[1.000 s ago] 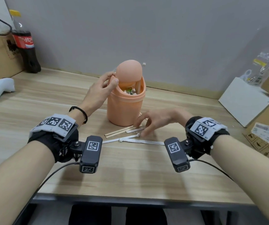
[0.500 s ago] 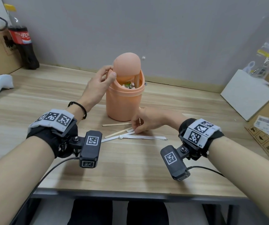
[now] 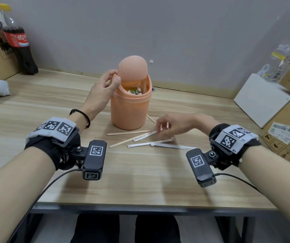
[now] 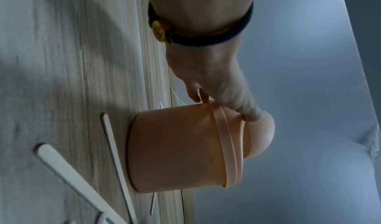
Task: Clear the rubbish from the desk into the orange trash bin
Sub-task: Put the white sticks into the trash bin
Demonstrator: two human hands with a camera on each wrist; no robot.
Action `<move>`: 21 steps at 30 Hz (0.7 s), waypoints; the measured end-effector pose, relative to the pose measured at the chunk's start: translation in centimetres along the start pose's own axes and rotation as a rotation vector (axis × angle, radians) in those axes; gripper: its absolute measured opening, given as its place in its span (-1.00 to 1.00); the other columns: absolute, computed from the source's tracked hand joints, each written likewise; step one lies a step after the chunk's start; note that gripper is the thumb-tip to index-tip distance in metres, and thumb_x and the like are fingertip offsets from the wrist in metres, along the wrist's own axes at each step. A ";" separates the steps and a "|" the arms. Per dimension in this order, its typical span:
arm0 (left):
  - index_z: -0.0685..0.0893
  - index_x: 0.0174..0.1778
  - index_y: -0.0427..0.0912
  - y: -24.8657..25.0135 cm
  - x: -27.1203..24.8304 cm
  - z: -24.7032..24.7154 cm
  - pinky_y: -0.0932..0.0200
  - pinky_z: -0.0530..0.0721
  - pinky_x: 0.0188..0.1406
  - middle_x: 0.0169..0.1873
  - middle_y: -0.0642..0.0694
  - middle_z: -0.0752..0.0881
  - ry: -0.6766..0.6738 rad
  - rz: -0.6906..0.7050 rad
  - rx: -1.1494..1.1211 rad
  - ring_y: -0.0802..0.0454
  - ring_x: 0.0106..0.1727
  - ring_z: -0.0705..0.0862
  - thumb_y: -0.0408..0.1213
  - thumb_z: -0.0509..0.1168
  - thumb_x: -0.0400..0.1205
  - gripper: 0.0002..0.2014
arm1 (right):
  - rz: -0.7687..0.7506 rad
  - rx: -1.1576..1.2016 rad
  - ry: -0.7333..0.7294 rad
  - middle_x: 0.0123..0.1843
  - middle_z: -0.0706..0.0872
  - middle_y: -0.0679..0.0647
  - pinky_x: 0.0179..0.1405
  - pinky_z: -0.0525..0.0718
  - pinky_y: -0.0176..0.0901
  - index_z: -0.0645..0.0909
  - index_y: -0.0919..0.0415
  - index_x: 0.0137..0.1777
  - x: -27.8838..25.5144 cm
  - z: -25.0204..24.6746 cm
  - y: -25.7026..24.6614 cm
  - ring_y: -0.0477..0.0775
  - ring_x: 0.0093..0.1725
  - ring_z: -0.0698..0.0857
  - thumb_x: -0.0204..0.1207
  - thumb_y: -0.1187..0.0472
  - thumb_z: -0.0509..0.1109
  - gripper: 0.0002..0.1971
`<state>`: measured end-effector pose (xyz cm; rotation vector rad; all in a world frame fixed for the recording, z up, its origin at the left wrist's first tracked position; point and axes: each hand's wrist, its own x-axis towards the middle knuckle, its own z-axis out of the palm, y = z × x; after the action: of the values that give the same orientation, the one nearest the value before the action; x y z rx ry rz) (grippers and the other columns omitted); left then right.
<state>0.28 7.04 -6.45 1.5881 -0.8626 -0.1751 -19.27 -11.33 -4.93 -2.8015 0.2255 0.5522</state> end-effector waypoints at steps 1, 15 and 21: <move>0.56 0.45 0.11 0.0 0.1 0.0 0.24 0.51 0.27 0.18 0.13 0.66 -0.001 0.004 0.001 0.18 0.27 0.61 0.30 0.19 0.48 -0.36 | -0.052 0.018 0.057 -0.22 0.60 -0.14 -0.23 0.48 -0.38 0.66 0.05 0.05 0.2 0.1 -0.5 -0.08 -0.18 0.59 0.55 0.05 0.43 -0.85; 0.58 0.36 0.14 0.0 0.0 0.2 0.34 0.49 0.21 0.03 0.28 0.66 0.011 0.005 -0.018 0.29 0.18 0.61 0.14 0.20 0.60 -0.58 | -0.142 -0.103 0.214 -0.13 0.73 -0.06 -0.30 0.46 -0.35 0.72 0.07 -0.16 2.4 2.4 -3.2 -0.26 -0.26 0.54 0.47 0.21 0.45 -0.96; 0.59 0.38 0.11 0.0 0.0 0.2 0.32 0.50 0.20 0.04 0.27 0.68 0.013 0.006 -0.008 0.31 0.16 0.63 0.18 0.20 0.58 -0.53 | -0.097 -0.114 0.164 -0.21 0.70 -0.08 -0.11 0.66 -0.07 0.67 0.04 -0.17 1.4 2.2 -2.7 -0.02 -0.18 0.65 0.50 0.26 0.40 -0.91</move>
<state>0.20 6.85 -6.52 1.5775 -0.8555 -0.1634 -18.22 -8.28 -6.84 -2.9525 0.0929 0.3233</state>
